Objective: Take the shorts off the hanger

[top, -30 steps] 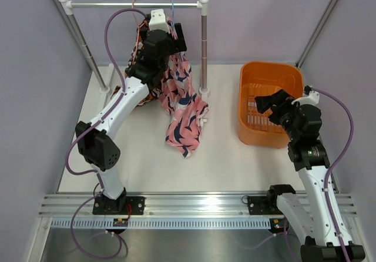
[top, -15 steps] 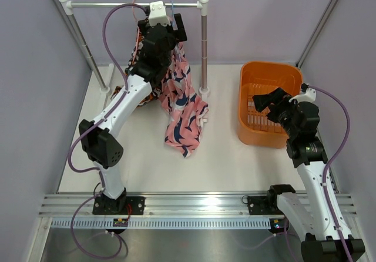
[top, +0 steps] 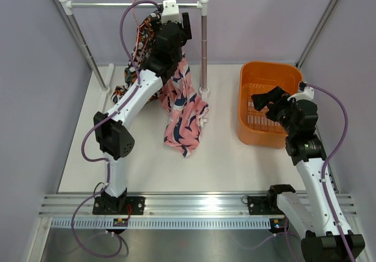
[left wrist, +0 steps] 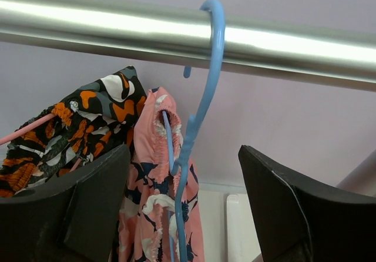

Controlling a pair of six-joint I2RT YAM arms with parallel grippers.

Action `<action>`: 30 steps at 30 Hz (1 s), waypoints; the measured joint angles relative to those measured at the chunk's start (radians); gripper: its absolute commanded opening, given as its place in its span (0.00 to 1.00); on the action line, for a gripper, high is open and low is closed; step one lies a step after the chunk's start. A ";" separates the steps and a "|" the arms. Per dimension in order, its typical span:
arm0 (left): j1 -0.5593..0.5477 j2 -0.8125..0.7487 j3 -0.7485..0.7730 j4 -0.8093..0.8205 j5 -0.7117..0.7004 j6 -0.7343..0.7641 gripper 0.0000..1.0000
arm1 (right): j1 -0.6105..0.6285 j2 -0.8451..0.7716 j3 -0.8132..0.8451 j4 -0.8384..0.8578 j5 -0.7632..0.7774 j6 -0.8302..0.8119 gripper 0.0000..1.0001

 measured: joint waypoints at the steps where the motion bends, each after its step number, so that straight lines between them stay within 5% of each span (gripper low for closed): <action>1: 0.000 0.001 0.000 0.000 -0.008 0.003 0.70 | 0.000 0.001 0.000 0.000 0.000 -0.001 0.99; 4: 0.000 0.001 -0.002 0.015 -0.033 0.018 0.63 | 0.000 0.006 0.000 0.000 0.000 -0.004 1.00; 8: 0.000 0.001 -0.014 0.046 -0.069 0.037 0.25 | 0.000 0.008 0.000 0.000 -0.002 -0.007 0.99; 15: 0.003 -0.005 -0.016 0.055 -0.092 0.090 0.02 | 0.000 0.009 0.000 0.008 -0.008 -0.007 0.99; 30: 0.079 -0.118 -0.015 -0.170 0.153 0.013 0.00 | 0.000 0.006 0.000 0.008 -0.016 -0.008 0.99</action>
